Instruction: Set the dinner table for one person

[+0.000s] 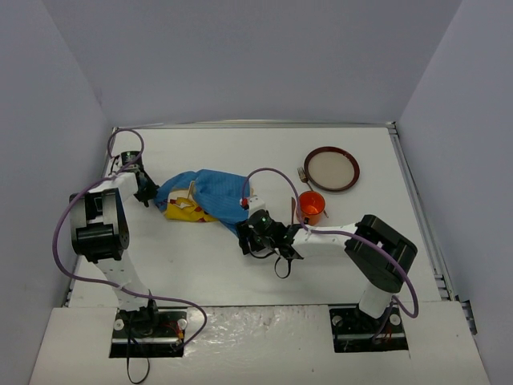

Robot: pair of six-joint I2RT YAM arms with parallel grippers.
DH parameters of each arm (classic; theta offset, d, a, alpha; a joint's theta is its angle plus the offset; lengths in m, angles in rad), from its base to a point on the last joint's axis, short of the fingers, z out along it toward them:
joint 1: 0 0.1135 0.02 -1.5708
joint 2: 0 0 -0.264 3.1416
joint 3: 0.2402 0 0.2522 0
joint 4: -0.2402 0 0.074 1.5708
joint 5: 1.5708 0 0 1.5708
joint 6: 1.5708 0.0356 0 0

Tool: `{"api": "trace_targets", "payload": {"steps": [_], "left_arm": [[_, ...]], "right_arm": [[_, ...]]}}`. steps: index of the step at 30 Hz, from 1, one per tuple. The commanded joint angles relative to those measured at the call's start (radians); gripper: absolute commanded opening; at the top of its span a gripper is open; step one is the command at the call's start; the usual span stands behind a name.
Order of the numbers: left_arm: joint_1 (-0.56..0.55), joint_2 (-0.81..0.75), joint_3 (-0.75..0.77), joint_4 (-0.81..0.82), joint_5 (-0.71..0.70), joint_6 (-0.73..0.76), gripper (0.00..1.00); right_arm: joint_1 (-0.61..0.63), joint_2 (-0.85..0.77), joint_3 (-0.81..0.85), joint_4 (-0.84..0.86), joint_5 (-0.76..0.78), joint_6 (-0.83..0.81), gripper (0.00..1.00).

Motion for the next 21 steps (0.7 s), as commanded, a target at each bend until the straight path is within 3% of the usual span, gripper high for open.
{"api": "trace_targets", "payload": {"steps": [1, 9, 15, 21], "left_arm": [[0.014, -0.069, 0.041, -0.018, -0.011, 0.016, 0.00], [0.015, -0.071, 0.044, -0.023, -0.011, 0.016, 0.00], [0.015, -0.071, 0.047, -0.027, -0.007, 0.013, 0.00], [0.015, -0.066, 0.050, -0.025, -0.004, 0.011, 0.00]], "right_arm": [[-0.010, 0.000, -0.039, -0.141, 0.059, 0.018, 0.61], [-0.010, 0.022, -0.036, -0.118, 0.022, -0.010, 0.60], [-0.007, 0.028, -0.026, -0.075, -0.063, -0.044, 0.51], [-0.007, 0.049, -0.014, -0.054, -0.081, -0.053, 0.49]]}}
